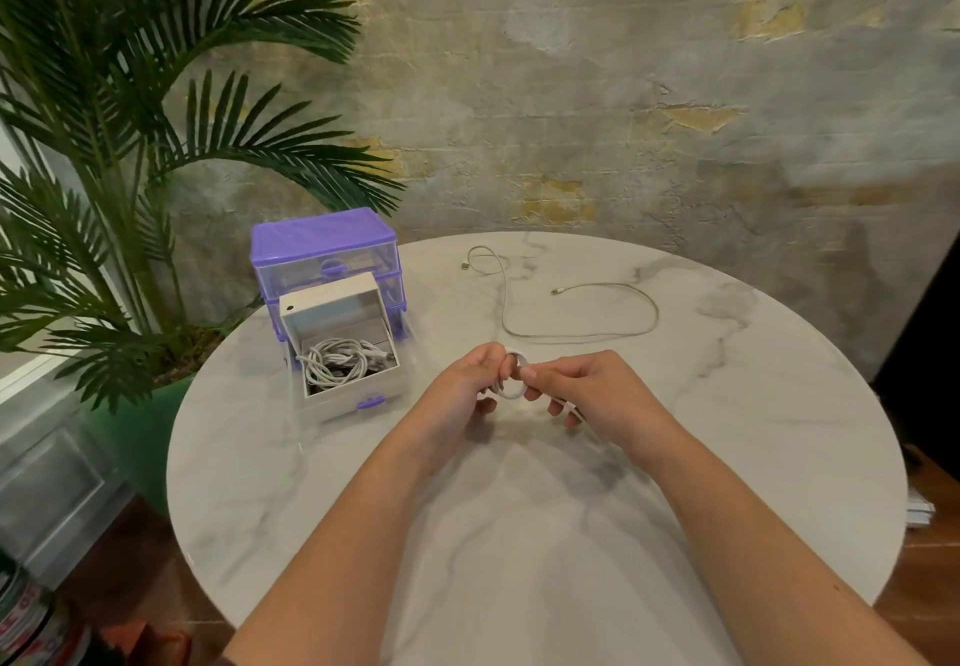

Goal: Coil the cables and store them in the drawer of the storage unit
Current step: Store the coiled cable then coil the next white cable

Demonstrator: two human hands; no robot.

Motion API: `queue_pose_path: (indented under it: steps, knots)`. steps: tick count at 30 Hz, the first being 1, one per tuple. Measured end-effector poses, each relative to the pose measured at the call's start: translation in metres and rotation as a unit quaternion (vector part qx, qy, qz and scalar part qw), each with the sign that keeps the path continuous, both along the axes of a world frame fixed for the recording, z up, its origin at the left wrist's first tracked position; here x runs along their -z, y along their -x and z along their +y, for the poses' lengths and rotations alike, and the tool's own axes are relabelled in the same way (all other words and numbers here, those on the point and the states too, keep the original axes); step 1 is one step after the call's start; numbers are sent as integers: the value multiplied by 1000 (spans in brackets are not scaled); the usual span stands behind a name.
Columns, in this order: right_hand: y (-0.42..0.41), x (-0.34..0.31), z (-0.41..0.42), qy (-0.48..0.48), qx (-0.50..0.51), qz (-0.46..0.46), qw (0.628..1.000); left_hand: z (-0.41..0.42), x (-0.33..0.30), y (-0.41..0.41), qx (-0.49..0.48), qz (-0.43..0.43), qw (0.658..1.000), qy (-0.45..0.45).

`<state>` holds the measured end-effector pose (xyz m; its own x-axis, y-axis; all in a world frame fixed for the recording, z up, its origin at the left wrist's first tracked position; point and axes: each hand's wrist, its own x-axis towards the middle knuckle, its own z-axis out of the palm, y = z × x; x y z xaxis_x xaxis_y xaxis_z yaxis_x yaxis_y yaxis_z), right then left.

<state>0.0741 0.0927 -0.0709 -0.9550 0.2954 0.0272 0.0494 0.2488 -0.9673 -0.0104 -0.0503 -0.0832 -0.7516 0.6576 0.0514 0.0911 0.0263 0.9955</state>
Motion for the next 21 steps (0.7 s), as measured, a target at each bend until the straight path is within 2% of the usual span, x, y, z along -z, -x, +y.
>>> queue_pose_path:
  steps: [3, 6, 11, 18, 21]
  knots:
    - [0, 0, 1, -3, -5, 0, 1000, 0, 0, 0, 11, -15, 1000, -12]
    - [1, -1, 3, -30, 1, 38, 999, 0, 0, 1, 7, -32, 999, -24]
    - [3, 4, 7, -68, 47, 61, 995, 3, 1, 0, -32, -4, 999, 8]
    - [6, 8, 13, -95, 113, 45, 988, -2, -4, 1, -12, -105, 994, -32]
    - [5, 7, 12, -58, 102, 46, 992, -6, -5, 2, 23, -121, 992, -11]
